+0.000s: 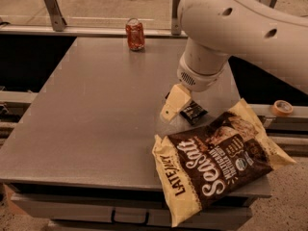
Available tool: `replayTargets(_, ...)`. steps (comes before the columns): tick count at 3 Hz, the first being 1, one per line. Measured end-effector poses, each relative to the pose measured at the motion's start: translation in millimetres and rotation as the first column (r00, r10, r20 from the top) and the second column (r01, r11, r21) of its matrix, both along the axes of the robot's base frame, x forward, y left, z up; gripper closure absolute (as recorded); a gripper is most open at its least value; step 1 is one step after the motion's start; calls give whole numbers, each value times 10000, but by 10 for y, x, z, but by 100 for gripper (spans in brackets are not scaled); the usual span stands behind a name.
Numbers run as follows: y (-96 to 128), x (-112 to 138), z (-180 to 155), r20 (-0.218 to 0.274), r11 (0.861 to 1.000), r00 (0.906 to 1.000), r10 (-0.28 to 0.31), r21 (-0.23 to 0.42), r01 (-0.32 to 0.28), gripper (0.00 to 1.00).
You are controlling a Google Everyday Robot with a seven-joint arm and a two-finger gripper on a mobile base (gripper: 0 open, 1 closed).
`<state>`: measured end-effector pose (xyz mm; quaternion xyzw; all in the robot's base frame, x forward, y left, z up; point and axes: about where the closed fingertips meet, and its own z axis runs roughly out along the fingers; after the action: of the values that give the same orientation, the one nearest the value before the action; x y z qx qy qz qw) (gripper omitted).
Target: Move rxbar chocolate near brown chip bag
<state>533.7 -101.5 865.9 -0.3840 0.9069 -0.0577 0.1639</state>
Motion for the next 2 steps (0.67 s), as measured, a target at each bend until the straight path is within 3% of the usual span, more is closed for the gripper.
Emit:
replayTargets(1, -378, 234, 153, -61, 9977, 10000, -36, 681, 40, 0)
replayTargets(2, -945, 479, 834, 1220, 9963, 9923, -210, 849, 107, 0)
